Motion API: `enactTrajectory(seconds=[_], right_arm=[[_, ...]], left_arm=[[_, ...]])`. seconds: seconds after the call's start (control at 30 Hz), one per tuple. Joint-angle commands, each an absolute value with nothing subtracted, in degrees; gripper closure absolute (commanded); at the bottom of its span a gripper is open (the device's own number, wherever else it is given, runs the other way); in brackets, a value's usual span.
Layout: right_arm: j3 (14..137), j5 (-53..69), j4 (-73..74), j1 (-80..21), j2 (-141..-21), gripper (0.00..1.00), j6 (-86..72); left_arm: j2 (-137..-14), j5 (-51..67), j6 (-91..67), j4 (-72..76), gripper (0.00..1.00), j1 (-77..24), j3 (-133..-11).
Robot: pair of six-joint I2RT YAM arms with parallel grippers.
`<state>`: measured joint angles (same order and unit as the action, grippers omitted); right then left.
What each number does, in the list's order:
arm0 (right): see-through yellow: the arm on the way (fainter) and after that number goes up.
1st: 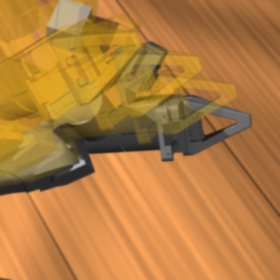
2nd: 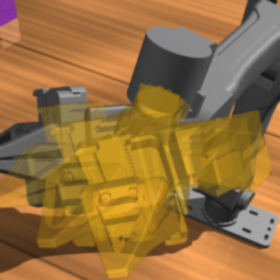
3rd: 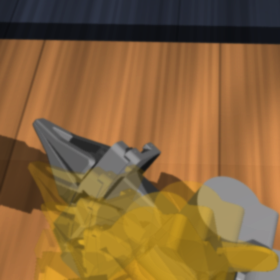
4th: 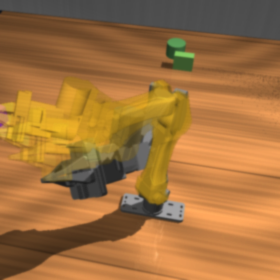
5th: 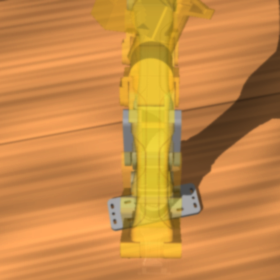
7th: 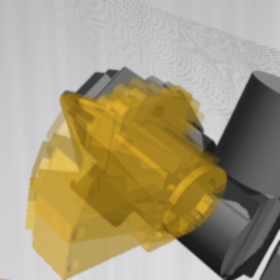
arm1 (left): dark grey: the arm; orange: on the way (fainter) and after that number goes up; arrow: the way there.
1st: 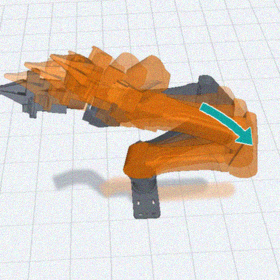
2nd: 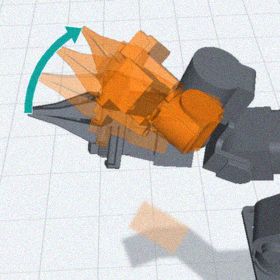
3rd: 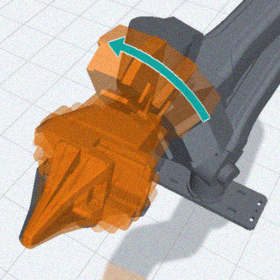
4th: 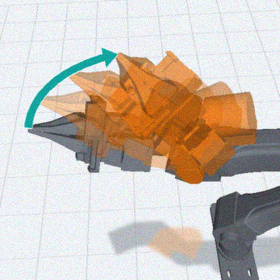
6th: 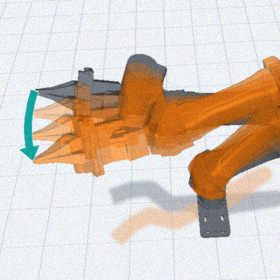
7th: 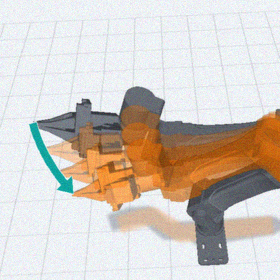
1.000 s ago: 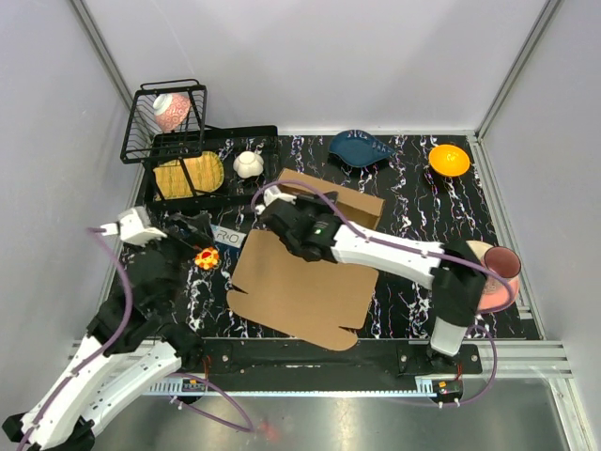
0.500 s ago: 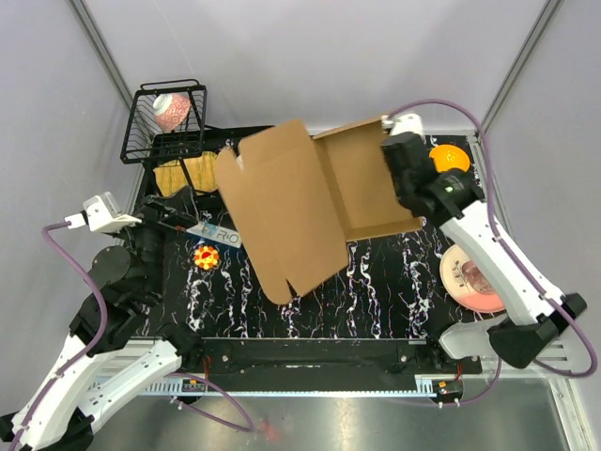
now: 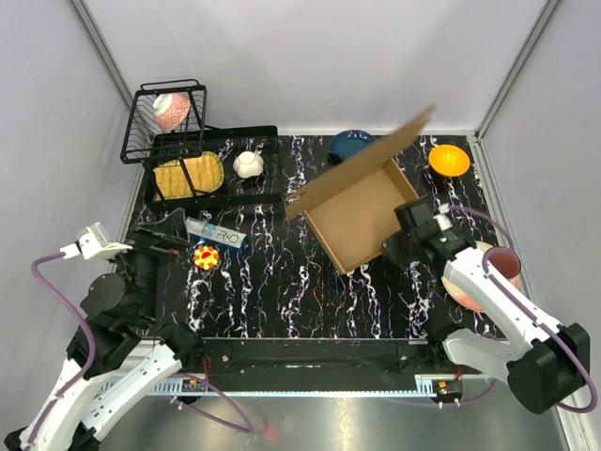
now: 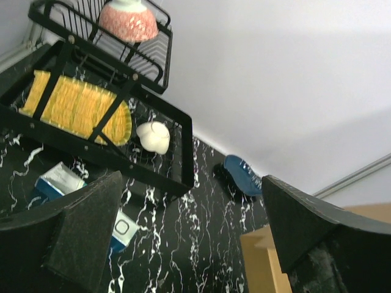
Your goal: Fold the paper box
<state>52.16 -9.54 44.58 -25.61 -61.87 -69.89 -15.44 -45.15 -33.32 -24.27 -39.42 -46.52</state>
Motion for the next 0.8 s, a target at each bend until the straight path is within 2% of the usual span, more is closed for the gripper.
enactTrajectory(seconds=[0.0, 0.13, 0.3, 0.5, 0.53, 0.6, 0.63, 0.77], right_arm=[[46.5, -13.4, 45.0, -31.7, -61.3, 1.00, -96.8], [46.1, -13.8, 48.2, -35.6, -64.8, 1.00, -102.8], [49.2, -16.5, 52.1, -46.4, -70.7, 1.00, -111.9], [51.2, -14.3, 50.1, -51.9, -78.9, 0.98, -113.7], [51.2, -14.2, 49.4, -51.9, -79.3, 0.90, -112.3], [49.7, -14.1, 47.0, -52.0, -79.3, 0.83, -111.4], [48.9, -14.0, 46.1, -51.9, -78.9, 0.75, -111.0], [46.8, -14.1, 43.8, -52.0, -76.9, 0.55, -107.0]], left_arm=[[-15.0, -42.6, -38.5, -26.4, 0.01, -39.6, -43.2], [-16.2, -37.3, -43.1, -26.4, 0.01, -39.6, -39.1], [-19.0, -30.5, -47.9, -24.9, 0.01, -39.6, -32.8], [-16.1, -29.6, -47.4, -23.6, 0.01, -40.3, -29.7], [-15.0, -29.7, -46.8, -23.6, 0.01, -40.3, -29.7], [-14.3, -29.1, -45.1, -23.6, 0.01, -40.3, -29.9], [-14.4, -28.5, -44.5, -23.2, 0.01, -40.3, -29.8], [-16.7, -22.8, -44.1, -22.7, 0.01, -40.3, -29.5]])
